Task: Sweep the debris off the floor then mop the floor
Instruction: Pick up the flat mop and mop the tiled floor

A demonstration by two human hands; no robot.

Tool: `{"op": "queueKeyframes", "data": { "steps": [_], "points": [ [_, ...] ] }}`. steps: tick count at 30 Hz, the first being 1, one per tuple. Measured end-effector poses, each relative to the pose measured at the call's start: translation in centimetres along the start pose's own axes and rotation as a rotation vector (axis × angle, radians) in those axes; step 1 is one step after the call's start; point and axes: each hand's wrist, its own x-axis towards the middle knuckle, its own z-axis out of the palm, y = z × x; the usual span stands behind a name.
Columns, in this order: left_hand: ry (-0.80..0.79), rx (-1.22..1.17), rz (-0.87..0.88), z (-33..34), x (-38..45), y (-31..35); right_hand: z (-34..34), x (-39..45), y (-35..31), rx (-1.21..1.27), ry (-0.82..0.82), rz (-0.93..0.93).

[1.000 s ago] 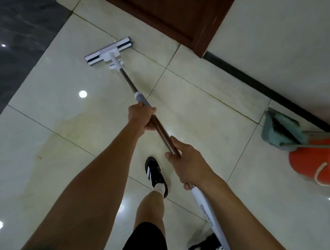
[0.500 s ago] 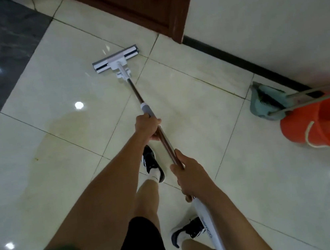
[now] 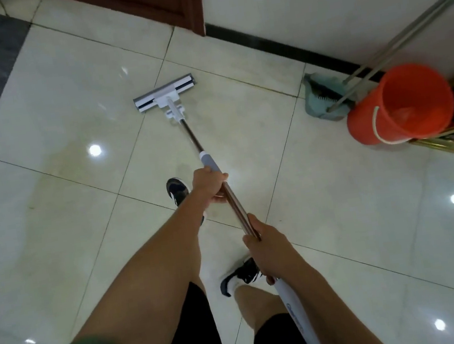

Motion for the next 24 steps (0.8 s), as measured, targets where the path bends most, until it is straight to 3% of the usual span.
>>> {"op": "queueKeyframes", "data": {
  "steps": [7,13,24],
  "points": [
    [0.002,-0.356,-0.052,0.1,1.2,1.1,-1.0,0.9,-1.4,-0.024,0.001,-0.034],
    [0.046,-0.338,-0.027,-2.4,3.5,5.3,-1.6,4.3,-6.1,-0.027,0.014,-0.039],
    [0.066,-0.39,-0.044,-13.8,14.6,18.9,-2.9,15.4,-22.7,-0.058,-0.009,-0.091]
  ]
}}
